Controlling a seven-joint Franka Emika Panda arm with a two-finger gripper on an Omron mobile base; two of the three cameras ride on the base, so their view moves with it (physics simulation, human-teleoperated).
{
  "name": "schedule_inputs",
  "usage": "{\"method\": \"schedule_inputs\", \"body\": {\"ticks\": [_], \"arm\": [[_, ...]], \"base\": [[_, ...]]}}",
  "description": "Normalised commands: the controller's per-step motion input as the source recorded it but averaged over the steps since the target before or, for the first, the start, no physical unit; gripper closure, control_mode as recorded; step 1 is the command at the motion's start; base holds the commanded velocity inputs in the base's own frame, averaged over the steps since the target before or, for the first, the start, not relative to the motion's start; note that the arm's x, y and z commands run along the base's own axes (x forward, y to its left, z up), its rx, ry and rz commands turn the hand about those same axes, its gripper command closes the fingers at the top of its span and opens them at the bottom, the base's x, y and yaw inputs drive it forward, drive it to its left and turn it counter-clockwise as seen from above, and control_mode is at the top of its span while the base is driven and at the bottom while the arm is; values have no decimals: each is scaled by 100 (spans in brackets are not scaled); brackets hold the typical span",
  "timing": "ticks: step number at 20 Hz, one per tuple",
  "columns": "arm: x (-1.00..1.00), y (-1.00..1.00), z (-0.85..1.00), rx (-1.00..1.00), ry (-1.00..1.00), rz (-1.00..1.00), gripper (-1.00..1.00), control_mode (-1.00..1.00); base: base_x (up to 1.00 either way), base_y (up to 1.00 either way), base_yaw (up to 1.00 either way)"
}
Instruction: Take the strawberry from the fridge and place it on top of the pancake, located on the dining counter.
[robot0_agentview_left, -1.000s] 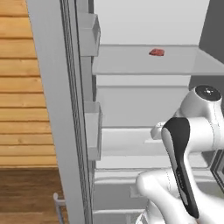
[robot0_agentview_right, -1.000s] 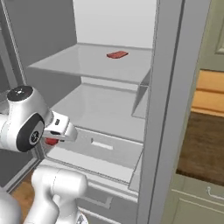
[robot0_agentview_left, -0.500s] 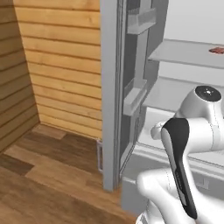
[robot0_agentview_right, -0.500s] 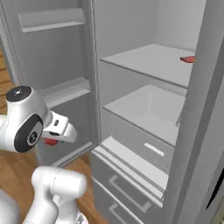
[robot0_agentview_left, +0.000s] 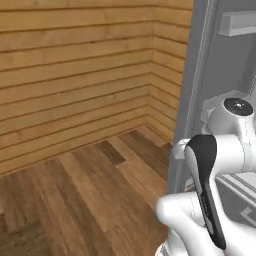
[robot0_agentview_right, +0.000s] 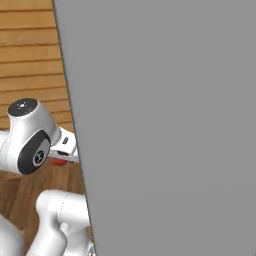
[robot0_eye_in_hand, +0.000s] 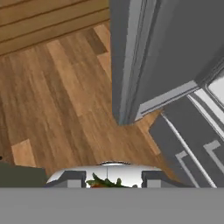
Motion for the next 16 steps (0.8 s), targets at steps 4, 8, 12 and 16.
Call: {"method": "schedule_inputs", "body": {"ticks": [4, 8, 12, 16], "arm": [[0, 0, 0, 0, 0, 0, 100, 100], [0, 0, 0, 0, 0, 0, 100, 100], [0, 0, 0, 0, 0, 0, 100, 100], [0, 0, 0, 0, 0, 0, 100, 100]], "base": [[-47, 47, 81], [-28, 58, 66], [18, 61, 28], [77, 31, 4]]}}
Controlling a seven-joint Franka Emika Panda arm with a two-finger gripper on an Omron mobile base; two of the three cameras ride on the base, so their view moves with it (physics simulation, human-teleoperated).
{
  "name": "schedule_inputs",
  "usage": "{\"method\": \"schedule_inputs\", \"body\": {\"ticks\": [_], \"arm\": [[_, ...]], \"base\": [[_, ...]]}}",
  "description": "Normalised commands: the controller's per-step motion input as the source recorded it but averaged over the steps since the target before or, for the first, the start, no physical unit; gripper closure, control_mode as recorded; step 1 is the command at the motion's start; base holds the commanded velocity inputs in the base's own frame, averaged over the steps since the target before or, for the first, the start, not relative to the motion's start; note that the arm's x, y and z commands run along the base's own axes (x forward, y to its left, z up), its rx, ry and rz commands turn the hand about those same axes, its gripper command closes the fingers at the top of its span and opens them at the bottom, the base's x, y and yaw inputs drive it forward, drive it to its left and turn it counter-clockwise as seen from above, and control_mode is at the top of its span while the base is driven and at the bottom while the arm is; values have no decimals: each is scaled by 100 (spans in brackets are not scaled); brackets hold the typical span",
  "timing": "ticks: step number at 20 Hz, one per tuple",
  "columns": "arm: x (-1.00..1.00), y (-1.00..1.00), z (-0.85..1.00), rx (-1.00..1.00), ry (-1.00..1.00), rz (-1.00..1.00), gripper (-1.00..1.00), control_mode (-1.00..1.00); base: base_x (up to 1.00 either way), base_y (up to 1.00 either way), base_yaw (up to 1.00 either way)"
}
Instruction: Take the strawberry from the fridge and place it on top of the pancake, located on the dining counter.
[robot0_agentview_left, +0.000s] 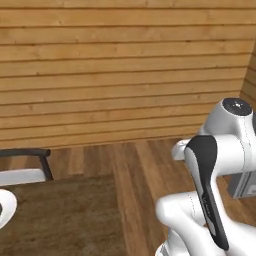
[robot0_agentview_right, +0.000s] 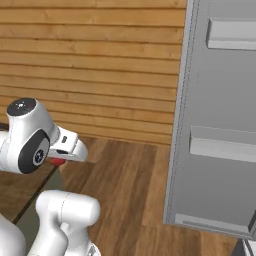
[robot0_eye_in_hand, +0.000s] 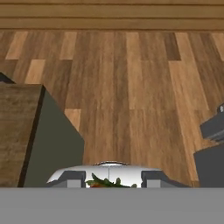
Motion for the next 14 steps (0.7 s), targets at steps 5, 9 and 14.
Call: {"method": "schedule_inputs", "body": {"ticks": [5, 9, 14], "arm": [[0, 0, 0, 0, 0, 0, 100, 100], [0, 0, 0, 0, 0, 0, 100, 100], [0, 0, 0, 0, 0, 0, 100, 100]], "base": [[100, 0, -9], [100, 0, -12], [100, 11, -4]]}}
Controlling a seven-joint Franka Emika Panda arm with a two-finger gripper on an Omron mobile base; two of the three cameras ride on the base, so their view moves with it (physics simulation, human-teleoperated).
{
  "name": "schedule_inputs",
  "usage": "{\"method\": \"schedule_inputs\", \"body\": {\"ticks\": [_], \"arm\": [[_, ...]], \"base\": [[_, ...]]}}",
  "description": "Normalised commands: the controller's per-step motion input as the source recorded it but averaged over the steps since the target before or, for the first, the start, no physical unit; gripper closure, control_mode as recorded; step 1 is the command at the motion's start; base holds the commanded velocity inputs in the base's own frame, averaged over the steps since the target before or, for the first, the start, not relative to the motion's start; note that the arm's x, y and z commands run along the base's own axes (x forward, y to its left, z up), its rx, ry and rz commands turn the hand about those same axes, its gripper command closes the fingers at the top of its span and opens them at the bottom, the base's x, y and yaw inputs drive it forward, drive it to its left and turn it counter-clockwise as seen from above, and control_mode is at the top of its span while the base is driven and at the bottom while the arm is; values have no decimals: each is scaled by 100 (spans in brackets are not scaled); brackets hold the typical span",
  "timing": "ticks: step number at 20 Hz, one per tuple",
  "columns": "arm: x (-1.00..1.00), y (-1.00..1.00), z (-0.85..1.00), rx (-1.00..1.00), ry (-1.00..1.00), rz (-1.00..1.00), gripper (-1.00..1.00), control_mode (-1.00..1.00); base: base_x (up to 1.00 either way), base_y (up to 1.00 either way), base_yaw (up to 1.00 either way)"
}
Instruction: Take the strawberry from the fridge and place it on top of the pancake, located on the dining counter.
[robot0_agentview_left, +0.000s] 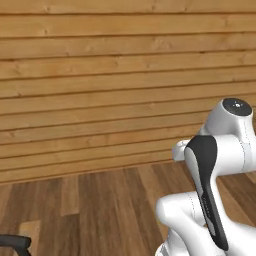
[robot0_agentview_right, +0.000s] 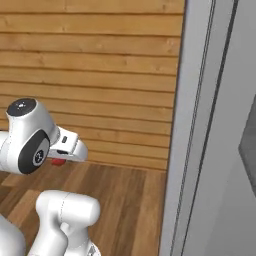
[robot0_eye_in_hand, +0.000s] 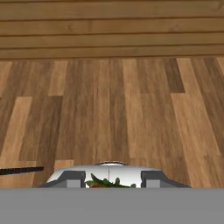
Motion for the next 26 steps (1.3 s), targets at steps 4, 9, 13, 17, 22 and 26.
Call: {"method": "schedule_inputs", "body": {"ticks": [4, 9, 13, 17, 22, 26], "arm": [[0, 0, 0, 0, 0, 0, 100, 100], [0, 0, 0, 0, 0, 0, 100, 100], [0, 0, 0, 0, 0, 0, 100, 100], [0, 0, 0, 0, 0, 0, 100, 100], [0, 0, 0, 0, 0, 0, 100, 100], [0, 0, 0, 0, 0, 0, 100, 100]], "base": [[100, 9, 0], [100, 11, 0], [100, 34, 18], [89, 15, 50], [44, 34, 75], [8, 18, 92]]}}
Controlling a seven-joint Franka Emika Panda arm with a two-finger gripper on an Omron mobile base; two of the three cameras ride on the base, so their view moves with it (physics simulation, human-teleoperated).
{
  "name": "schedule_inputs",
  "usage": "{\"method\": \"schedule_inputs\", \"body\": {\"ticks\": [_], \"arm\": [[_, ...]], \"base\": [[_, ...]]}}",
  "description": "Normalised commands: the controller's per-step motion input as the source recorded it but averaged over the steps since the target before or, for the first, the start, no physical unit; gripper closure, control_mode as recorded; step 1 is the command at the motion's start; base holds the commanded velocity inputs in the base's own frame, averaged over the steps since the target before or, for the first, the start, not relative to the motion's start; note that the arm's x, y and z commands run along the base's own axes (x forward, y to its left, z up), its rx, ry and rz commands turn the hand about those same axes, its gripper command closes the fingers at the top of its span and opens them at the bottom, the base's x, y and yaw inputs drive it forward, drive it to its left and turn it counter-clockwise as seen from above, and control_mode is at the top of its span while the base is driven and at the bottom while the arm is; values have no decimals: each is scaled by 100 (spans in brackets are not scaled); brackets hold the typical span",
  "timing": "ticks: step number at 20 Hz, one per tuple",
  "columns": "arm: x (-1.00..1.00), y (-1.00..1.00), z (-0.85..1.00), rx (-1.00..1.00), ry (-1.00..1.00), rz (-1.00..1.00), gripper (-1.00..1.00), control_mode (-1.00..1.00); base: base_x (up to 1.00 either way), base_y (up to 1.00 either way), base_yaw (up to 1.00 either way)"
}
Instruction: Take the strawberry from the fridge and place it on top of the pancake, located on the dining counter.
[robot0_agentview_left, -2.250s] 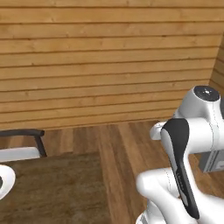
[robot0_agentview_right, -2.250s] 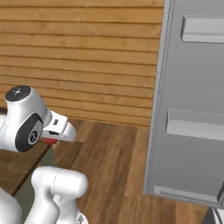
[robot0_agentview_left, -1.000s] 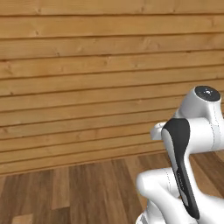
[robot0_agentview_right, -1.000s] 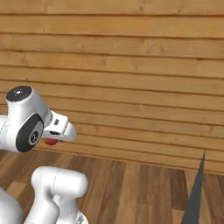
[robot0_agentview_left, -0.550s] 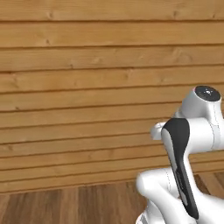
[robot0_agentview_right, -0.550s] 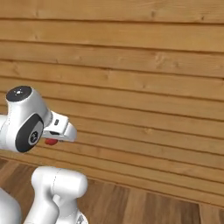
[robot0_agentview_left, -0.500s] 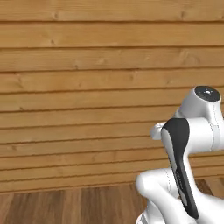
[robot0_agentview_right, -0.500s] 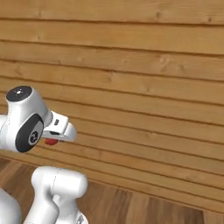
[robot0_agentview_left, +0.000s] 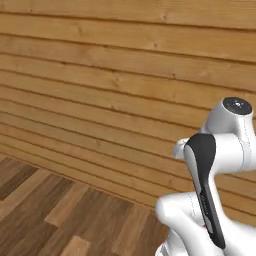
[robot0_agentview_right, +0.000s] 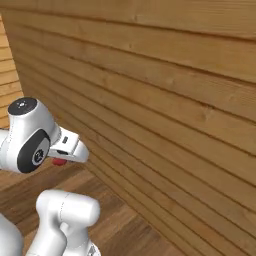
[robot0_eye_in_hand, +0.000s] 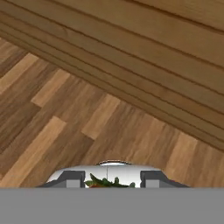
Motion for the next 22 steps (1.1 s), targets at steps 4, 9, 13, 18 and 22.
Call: {"method": "schedule_inputs", "body": {"ticks": [4, 9, 13, 18, 22], "arm": [[0, 0, 0, 0, 0, 0, 100, 100], [0, 0, 0, 0, 0, 0, 100, 100], [0, 0, 0, 0, 0, 0, 100, 100], [0, 0, 0, 0, 0, 0, 100, 100], [0, 0, 0, 0, 0, 0, 100, 100]], "base": [[11, 22, 91], [45, 3, 86], [64, 0, 84], [81, 0, 80], [88, -33, 82]]}}
